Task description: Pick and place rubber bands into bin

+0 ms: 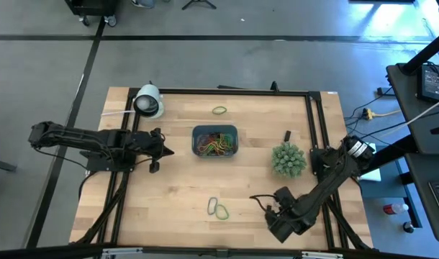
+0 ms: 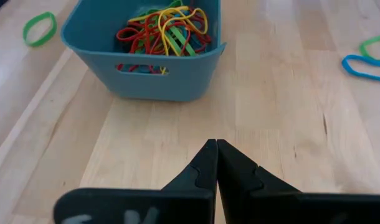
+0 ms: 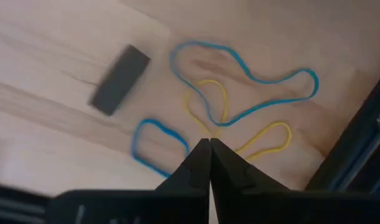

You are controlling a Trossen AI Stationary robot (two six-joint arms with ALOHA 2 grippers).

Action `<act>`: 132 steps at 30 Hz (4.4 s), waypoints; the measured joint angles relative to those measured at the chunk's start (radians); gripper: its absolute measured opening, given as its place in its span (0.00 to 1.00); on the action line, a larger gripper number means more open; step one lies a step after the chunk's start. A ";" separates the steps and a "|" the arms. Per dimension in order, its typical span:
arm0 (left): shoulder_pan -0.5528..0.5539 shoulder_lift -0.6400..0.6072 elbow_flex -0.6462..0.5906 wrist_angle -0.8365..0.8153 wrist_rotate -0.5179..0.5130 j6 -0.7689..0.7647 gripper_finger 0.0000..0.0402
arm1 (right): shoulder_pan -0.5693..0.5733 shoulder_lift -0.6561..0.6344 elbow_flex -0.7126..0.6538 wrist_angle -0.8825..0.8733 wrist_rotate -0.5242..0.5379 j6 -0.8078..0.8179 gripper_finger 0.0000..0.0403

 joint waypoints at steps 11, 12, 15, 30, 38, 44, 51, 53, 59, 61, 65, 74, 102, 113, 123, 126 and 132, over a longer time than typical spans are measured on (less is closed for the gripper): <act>0.000 0.000 0.000 0.007 0.001 -0.016 0.00 | 0.107 -0.078 -0.237 0.093 -0.002 0.191 0.21; 0.000 0.000 0.000 0.013 0.001 -0.017 0.00 | 0.115 -0.096 -0.266 0.109 -0.002 0.211 0.23; 0.000 0.000 0.000 0.024 0.001 -0.018 0.01 | 0.118 -0.139 -0.349 0.160 -0.002 0.233 0.28; 0.000 0.000 0.000 0.022 0.001 -0.020 0.01 | 0.119 -0.225 -0.644 0.445 -0.014 0.244 0.38; 0.000 0.001 0.000 0.022 0.001 -0.030 0.00 | 0.119 -0.215 -0.602 0.452 0.010 0.156 0.04; 0.000 0.001 0.000 0.022 0.001 -0.030 0.00 | 0.121 -0.212 -0.477 0.332 0.006 0.151 0.01; 0.000 0.001 0.000 0.022 0.001 -0.028 0.00 | 0.120 -0.211 -0.373 0.133 0.010 0.161 0.04; 0.000 0.001 0.000 0.023 0.001 -0.026 0.00 | 0.120 -0.212 -0.375 0.116 0.010 0.184 0.05; 0.000 0.001 0.001 0.022 0.000 -0.026 0.00 | 0.127 -0.212 -0.458 0.172 0.004 0.212 0.12; 0.000 0.001 0.001 0.022 0.001 -0.026 0.00 | 0.127 -0.212 -0.488 0.211 -0.023 0.214 0.14; 0.000 0.001 0.001 0.022 0.000 -0.027 0.01 | 0.134 -0.212 -0.546 0.250 -0.075 0.241 0.20; 0.000 0.001 0.001 0.022 0.000 -0.045 0.01 | 0.147 -0.223 -0.657 0.410 -0.119 0.266 0.23; 0.000 0.001 0.001 0.023 0.000 -0.036 0.00 | 0.147 -0.214 -0.189 0.031 0.373 0.156 0.00; 0.000 0.001 0.001 0.026 0.000 -0.034 0.00 | -0.035 -0.215 0.054 -0.066 0.763 -0.158 0.00; 0.000 0.001 0.001 0.048 -0.002 -0.007 0.01 | -0.401 -0.216 0.163 0.256 0.757 -0.841 0.00; 0.000 0.001 0.001 0.047 -0.002 -0.007 0.01 | -0.509 -0.214 0.164 0.430 0.678 -1.060 0.00; 0.000 0.001 0.001 0.045 -0.002 0.000 0.01 | -0.688 -0.146 0.164 0.643 0.532 -1.305 0.00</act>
